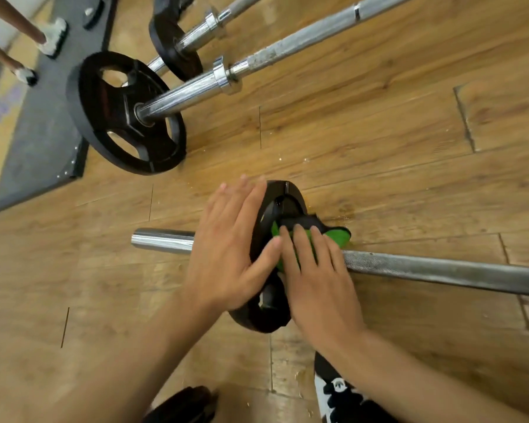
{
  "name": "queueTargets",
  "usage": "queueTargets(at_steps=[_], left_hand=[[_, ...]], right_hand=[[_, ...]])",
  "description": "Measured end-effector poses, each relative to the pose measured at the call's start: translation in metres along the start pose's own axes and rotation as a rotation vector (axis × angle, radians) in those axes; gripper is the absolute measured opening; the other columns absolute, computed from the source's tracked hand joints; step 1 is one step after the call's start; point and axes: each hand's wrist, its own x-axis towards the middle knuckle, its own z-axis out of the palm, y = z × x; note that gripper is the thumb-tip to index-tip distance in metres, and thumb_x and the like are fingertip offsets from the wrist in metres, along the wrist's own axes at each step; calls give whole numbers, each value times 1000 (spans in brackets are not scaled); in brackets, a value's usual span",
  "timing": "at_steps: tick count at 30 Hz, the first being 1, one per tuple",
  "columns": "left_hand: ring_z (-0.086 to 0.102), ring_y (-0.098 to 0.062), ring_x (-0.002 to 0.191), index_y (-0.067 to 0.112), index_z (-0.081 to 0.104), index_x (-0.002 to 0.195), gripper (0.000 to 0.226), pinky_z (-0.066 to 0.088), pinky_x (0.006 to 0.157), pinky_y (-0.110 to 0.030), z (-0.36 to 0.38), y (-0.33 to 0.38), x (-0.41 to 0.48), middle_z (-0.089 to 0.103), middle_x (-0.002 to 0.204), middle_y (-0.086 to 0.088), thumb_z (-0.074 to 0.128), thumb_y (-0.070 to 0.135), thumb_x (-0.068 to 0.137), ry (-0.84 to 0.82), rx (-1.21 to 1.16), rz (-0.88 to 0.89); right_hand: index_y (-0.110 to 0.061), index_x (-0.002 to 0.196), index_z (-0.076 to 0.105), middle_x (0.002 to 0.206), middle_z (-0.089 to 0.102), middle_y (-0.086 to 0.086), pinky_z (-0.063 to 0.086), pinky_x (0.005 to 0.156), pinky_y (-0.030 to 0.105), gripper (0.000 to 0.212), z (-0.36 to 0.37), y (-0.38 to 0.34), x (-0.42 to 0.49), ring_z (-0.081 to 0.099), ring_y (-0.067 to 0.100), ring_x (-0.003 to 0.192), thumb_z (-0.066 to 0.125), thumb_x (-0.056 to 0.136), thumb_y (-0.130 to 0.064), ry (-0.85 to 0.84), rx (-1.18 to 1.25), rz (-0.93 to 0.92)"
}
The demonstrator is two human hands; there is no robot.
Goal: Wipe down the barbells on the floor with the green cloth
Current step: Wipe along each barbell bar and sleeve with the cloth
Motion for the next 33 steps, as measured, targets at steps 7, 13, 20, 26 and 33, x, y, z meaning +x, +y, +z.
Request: queueTargets(at_steps=[7,13,20,26,33], left_hand=[[29,-30,157,-5,34,157,80,28,123,-56,27,-1,4,35,165,-18,26,56,107,179,-63,-19],[39,-28,148,-2,43,155,70,30,122,-48,22,-21,73,46,157,-18,37,47,104,149,-110,33],[25,-29,158,-8,37,155,73,28,125,-54,43,-24,75,36,163,-20,45,36,96,284,-200,-3],[29,-30,156,-4,44,153,74,27,124,-56,39,-28,114,41,161,-17,45,42,94,282,-174,-9],[31,-31,155,-3,45,153,74,24,125,-54,36,-32,138,43,160,-16,42,43,94,248,-163,0]], right_hand=[[-7,158,29,147,51,17,37,111,45,55,-27,1,67,54,36,129,27,109,-31,88,54,132],[-7,161,25,153,49,17,29,123,45,60,-28,23,90,47,36,141,33,106,-29,173,-24,33],[1,159,25,158,40,23,18,128,50,71,-19,24,102,33,42,151,51,94,-12,292,-105,0],[-6,151,40,132,61,10,8,129,50,53,-67,41,151,60,29,124,29,108,-33,190,-155,68],[-13,117,67,102,66,14,44,91,38,34,-99,52,216,61,36,103,39,109,-30,-6,174,440]])
